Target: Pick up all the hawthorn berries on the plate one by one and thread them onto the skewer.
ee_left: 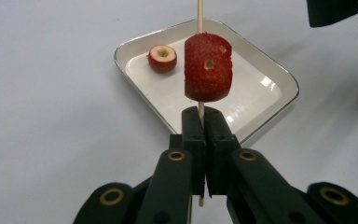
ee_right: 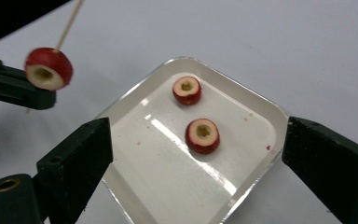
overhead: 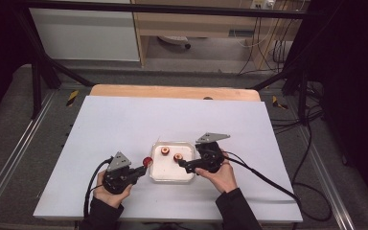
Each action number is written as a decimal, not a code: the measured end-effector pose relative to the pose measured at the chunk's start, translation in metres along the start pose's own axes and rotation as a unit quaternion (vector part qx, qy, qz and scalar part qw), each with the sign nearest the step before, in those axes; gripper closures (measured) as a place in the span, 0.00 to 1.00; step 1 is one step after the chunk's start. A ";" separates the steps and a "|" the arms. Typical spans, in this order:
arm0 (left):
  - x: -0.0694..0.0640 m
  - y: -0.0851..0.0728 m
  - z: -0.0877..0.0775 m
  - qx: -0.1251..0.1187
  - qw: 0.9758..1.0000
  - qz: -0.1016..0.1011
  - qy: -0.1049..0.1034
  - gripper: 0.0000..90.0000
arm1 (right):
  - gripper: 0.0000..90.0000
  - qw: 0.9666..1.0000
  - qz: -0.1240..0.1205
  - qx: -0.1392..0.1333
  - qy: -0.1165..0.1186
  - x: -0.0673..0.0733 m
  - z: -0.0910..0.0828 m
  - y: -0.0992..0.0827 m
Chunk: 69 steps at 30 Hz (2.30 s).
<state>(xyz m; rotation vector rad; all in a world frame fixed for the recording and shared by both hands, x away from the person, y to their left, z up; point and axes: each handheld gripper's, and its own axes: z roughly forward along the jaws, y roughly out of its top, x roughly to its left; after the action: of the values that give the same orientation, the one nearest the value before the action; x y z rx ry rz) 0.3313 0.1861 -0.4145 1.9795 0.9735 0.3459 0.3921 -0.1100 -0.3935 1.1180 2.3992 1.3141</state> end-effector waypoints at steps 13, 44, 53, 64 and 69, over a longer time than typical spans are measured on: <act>0.004 -0.003 0.001 0.006 1.000 -0.003 0.004 0.98 | 0.25 0.989 -0.021 0.142 -0.017 -0.011 0.044 0.030; 0.002 -0.002 0.001 0.009 1.000 0.004 -0.003 0.98 | 0.67 0.962 0.028 0.272 -0.008 -0.015 0.089 0.040; 0.000 -0.002 -0.001 0.004 1.000 0.008 -0.002 0.98 | 0.68 0.976 0.046 0.214 -0.001 -0.010 0.069 0.048; -0.007 0.000 -0.005 -0.016 1.000 0.006 -0.006 0.98 | 0.68 0.987 0.143 -0.010 0.071 -0.004 0.017 0.047; -0.010 0.000 -0.006 -0.024 1.000 0.000 -0.008 0.98 | 0.68 0.976 0.185 -0.077 0.084 -0.002 0.010 0.039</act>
<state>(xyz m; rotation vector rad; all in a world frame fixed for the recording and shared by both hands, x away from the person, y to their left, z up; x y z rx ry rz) 0.3211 0.1820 -0.4096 1.9355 0.9470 0.3499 0.4191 -0.0923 -0.3691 1.5138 2.2194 1.7418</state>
